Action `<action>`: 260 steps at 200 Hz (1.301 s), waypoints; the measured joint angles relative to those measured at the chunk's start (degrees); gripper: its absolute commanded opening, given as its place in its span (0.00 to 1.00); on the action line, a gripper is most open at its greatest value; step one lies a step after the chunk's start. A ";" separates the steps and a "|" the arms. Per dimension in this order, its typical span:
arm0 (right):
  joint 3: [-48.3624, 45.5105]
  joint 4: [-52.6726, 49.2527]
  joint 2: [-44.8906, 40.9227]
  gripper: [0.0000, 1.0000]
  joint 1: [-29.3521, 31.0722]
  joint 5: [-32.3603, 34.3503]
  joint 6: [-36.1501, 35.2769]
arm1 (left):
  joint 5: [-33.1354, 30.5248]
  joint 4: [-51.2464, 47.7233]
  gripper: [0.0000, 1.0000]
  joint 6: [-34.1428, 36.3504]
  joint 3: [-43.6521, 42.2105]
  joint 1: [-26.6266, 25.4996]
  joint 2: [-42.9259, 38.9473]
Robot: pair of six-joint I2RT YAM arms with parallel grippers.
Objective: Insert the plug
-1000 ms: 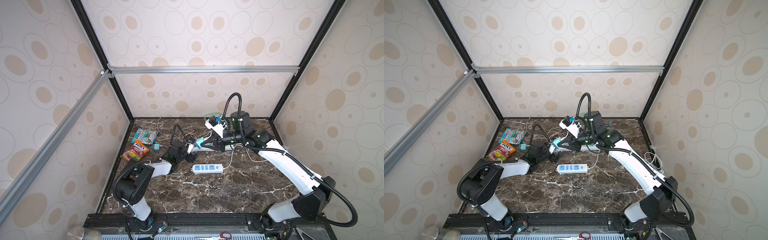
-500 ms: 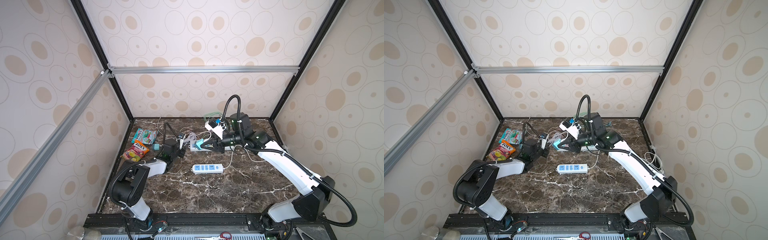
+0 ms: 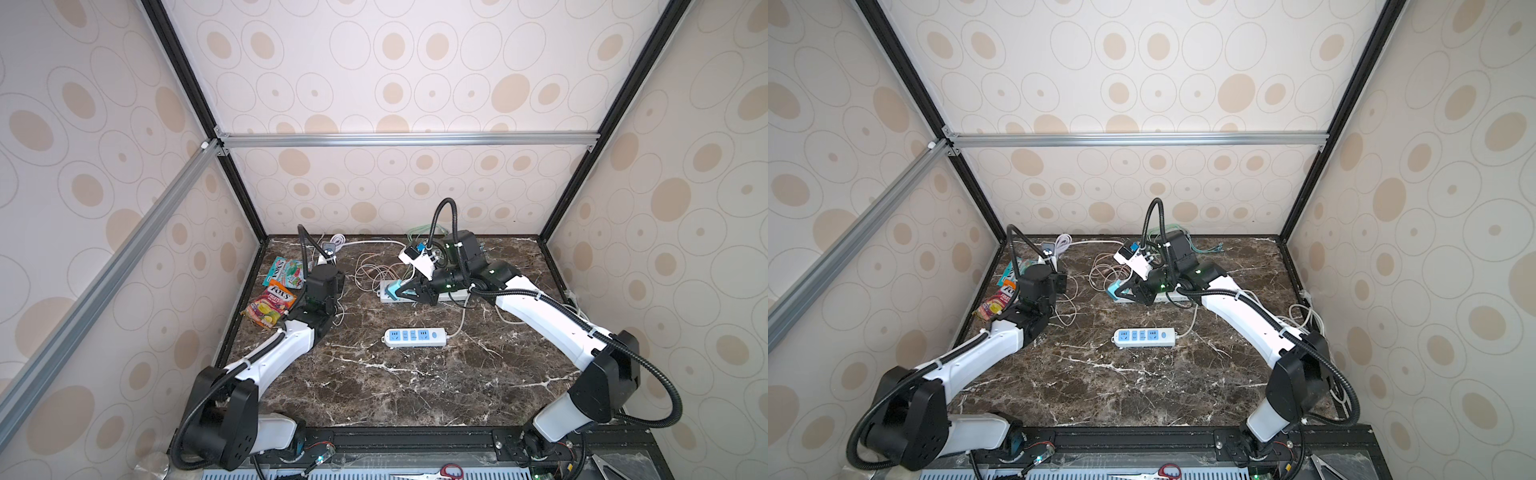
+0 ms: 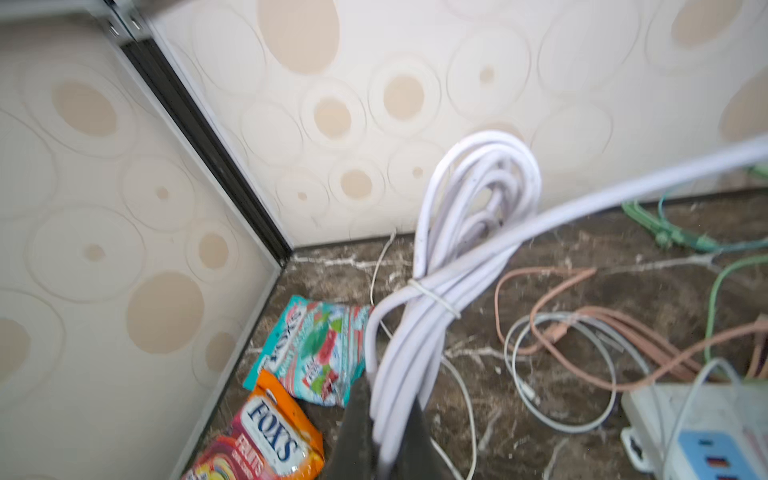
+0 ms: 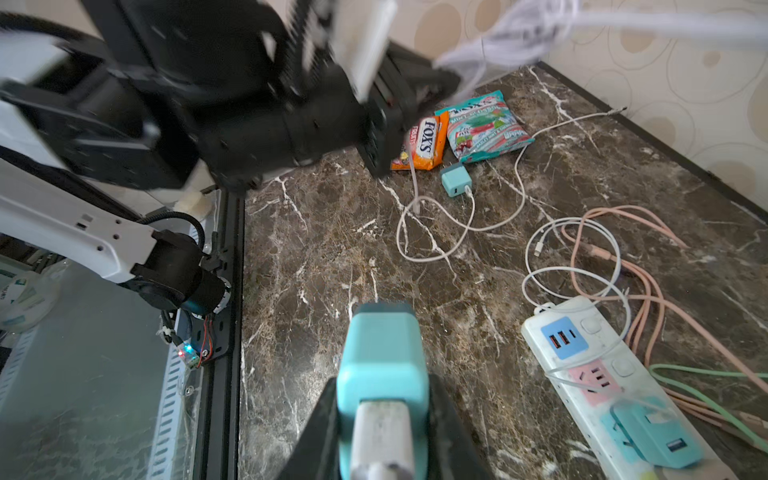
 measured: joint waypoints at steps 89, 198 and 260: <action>2.56 -1.03 1.60 0.00 0.00 0.92 -4.22 | 14.10 -14.25 0.00 -1.51 16.87 0.20 -14.62; 6.97 -18.10 15.96 0.00 3.56 8.92 -30.69 | 25.46 -16.85 0.00 -14.10 9.33 0.20 -8.83; 11.78 -23.78 22.03 0.00 6.78 18.03 -37.09 | 20.81 -19.26 0.00 -18.18 4.59 0.20 -8.83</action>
